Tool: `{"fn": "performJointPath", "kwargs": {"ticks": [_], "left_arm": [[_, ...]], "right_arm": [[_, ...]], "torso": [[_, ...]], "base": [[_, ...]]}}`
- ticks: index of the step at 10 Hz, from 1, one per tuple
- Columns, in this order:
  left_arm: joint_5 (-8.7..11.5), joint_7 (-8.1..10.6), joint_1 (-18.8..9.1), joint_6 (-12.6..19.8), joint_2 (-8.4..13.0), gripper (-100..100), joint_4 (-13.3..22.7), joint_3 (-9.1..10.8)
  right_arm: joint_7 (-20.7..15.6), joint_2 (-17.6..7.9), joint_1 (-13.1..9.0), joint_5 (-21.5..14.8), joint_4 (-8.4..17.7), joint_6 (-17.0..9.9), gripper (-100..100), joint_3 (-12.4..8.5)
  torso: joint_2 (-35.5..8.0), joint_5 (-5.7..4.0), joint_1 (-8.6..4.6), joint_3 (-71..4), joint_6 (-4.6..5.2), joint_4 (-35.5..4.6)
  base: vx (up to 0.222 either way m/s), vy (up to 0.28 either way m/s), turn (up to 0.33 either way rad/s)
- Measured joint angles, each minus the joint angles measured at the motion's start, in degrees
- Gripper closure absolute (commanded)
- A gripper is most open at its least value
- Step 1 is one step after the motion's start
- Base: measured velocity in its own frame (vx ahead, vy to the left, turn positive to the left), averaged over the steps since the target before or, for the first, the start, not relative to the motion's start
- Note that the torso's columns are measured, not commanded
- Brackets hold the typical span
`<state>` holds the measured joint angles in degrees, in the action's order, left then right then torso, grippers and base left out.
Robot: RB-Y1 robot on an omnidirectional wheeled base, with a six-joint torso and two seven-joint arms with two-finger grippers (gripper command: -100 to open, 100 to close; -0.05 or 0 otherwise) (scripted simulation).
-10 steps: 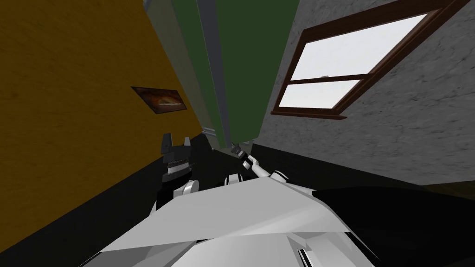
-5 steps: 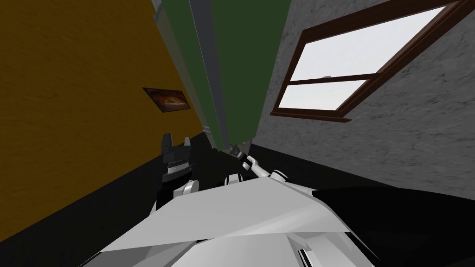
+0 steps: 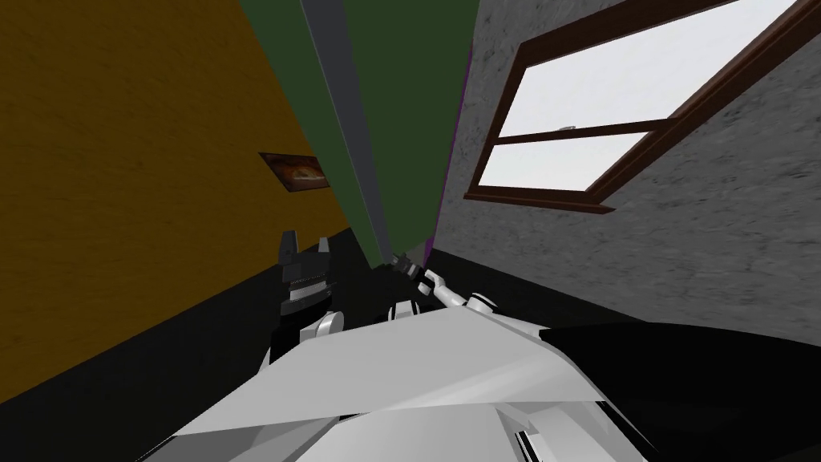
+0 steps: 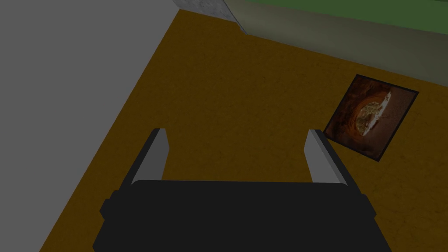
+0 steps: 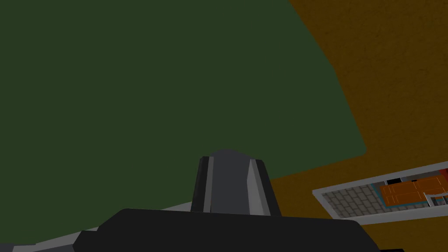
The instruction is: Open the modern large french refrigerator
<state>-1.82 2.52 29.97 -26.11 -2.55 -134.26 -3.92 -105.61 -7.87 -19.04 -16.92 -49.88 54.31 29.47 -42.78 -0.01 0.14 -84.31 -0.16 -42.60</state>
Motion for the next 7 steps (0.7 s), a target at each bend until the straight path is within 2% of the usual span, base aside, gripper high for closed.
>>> {"fn": "performJointPath", "kwargs": {"ticks": [2, 3, 5, 7], "left_arm": [[0.00, 0.00, 0.00, 0.00, -0.02, 0, 0.00, -0.02], [0.00, 0.00, 0.00, 0.00, -0.03, 0, 0.00, -0.03], [0.00, 0.00, 0.01, 0.00, -0.02, 0, -0.01, -0.02], [0.00, 0.00, 0.00, 0.00, -0.02, 0, 0.00, -0.02]], "right_arm": [[1.60, -0.41, -1.11, -0.40, -0.81, -1.78, -100, 0.09], [2.63, -0.75, -1.96, -0.45, -2.07, -3.51, -100, -0.13], [3.59, -0.64, -3.88, -0.53, -1.35, -4.75, -100, -0.72], [4.51, -0.50, -6.28, -0.66, 0.46, -5.27, -100, -1.12]], "torso": [[0.56, 0.15, 0.44, -0.31, 0.13, 0.02], [0.76, 0.13, 0.35, -0.45, 0.04, 0.10], [0.49, -0.01, -0.07, -0.32, 0.01, 0.07], [0.25, -0.10, -0.38, -0.24, 0.08, -0.19]], "base": [[-0.077, 0.010, -0.027], [-0.051, 0.032, -0.010], [-0.045, 0.005, -0.001], [-0.046, -0.004, 0.009]]}}
